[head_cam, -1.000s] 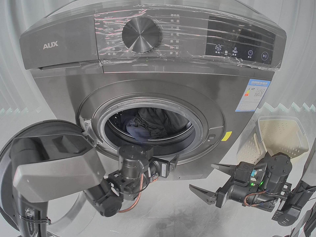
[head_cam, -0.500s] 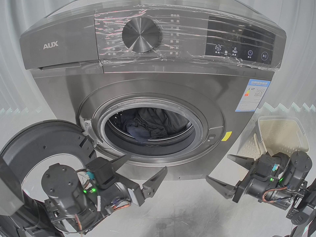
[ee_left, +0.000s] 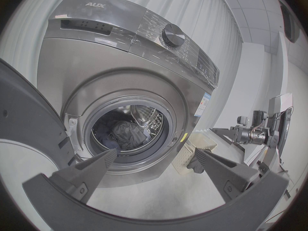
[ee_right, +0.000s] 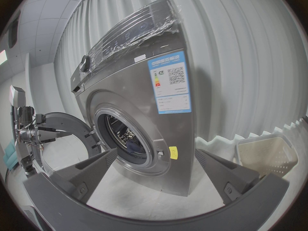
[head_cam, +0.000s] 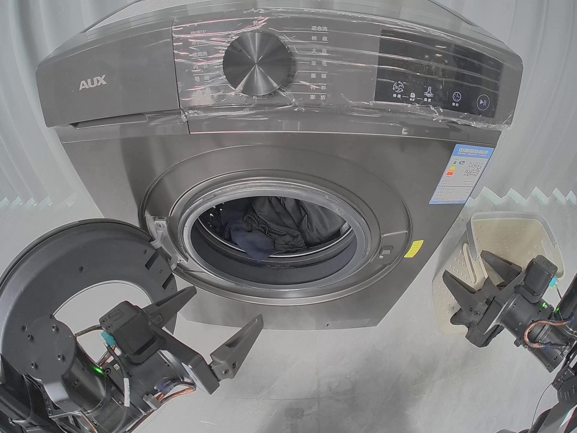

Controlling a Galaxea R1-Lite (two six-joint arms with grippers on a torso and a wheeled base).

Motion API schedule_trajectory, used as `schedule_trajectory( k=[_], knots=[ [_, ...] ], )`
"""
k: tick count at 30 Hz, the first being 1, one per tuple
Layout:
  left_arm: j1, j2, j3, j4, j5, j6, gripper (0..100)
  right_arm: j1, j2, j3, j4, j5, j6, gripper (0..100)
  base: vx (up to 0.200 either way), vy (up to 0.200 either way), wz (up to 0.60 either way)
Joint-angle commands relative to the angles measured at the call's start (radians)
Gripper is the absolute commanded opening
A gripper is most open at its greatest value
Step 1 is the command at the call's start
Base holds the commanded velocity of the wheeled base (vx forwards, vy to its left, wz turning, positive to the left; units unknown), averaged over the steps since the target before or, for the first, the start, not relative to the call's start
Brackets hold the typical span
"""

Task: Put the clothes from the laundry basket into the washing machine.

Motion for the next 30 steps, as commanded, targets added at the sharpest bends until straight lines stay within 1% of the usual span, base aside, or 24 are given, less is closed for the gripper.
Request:
schedule_trajectory(
  k=[1,2,3,4,7,9,10,11,13,15,19,20,22,23,25,26,27,28,29,30],
  knots=[
    [0.001,-0.037,0.066,-0.017,0.006,0.053,100,-0.007,-0.196,0.019,0.172,-0.028,-0.011,100,-0.2,0.0,0.0],
    [0.006,-0.046,0.072,-0.026,0.011,0.06,100,-0.004,-0.245,0.017,0.239,-0.031,-0.013,100,-0.2,0.0,0.0],
    [0.006,-0.052,0.077,-0.034,0.011,0.062,100,-0.004,-0.278,0.017,0.285,-0.031,-0.013,100,-0.2,0.0,0.0],
    [0.012,-0.072,0.085,-0.042,0.012,0.063,100,-0.009,-0.345,0.017,0.373,-0.031,-0.013,100,-0.2,0.0,0.0],
    [0.027,-0.121,0.091,-0.026,0.035,0.062,100,-0.01,-0.465,0.017,0.508,-0.031,-0.01,100,-0.2,0.0,0.0],
    [0.033,-0.138,0.091,-0.019,0.054,0.063,100,-0.015,-0.552,0.017,0.593,-0.054,-0.01,100,-0.2,0.0,0.0],
    [0.033,-0.138,0.091,-0.017,0.055,0.063,100,-0.015,-0.56,0.017,0.6,-0.056,-0.01,100,-0.2,0.0,0.0],
    [0.036,-0.169,0.091,-0.008,0.072,0.063,100,-0.024,-0.633,0.017,0.669,-0.082,-0.013,100,-0.2,0.0,0.0],
    [0.044,-0.221,0.091,0.026,0.087,0.063,100,-0.052,-0.716,0.017,0.765,-0.096,-0.007,100,-0.2,0.0,0.0],
    [0.058,-0.255,0.091,0.053,0.093,0.063,100,-0.079,-0.779,0.017,0.837,-0.096,-0.004,100,-0.2,0.0,0.0],
    [0.079,-0.344,0.091,0.116,0.126,0.065,100,-0.127,-0.942,0.017,1.005,-0.084,-0.007,100,-0.2,0.0,0.0],
    [0.088,-0.37,0.091,0.135,0.124,0.065,100,-0.13,-0.966,0.016,1.032,-0.08,-0.007,100,-0.2,0.0,0.0],
    [0.092,-0.374,0.091,0.138,0.124,0.065,100,-0.13,-0.969,0.016,1.037,-0.08,-0.007,100,-0.2,0.0,0.0],
    [0.124,-0.491,0.091,0.247,0.107,0.074,100,-0.13,-1.028,0.017,1.093,-0.079,-0.005,100,-0.2,0.0,0.0],
    [0.125,-0.565,0.091,0.33,0.089,0.085,100,-0.131,-1.045,0.017,1.107,-0.079,-0.002,100,-0.2,0.0,0.0],
    [0.131,-0.614,0.091,0.399,0.077,0.085,100,-0.131,-1.057,0.017,1.113,-0.079,-0.002,100,0.0,0.0,0.0],
    [0.131,-0.623,0.091,0.414,0.075,0.083,100,-0.133,-1.058,0.017,1.115,-0.079,-0.002,100,0.0,0.0,0.0],
    [0.136,-0.663,0.091,0.488,0.075,0.079,100,-0.137,-1.071,0.017,1.118,-0.079,-0.002,100,0.0,0.0,0.0],
    [0.139,-0.677,0.091,0.512,0.077,0.077,100,-0.141,-1.075,0.017,1.12,-0.079,-0.002,100,0.0,0.0,0.0],
    [0.15,-0.752,0.091,0.616,0.077,0.068,100,-0.154,-1.089,0.017,1.124,-0.077,-0.002,100,0.0,0.0,0.0]
  ],
)
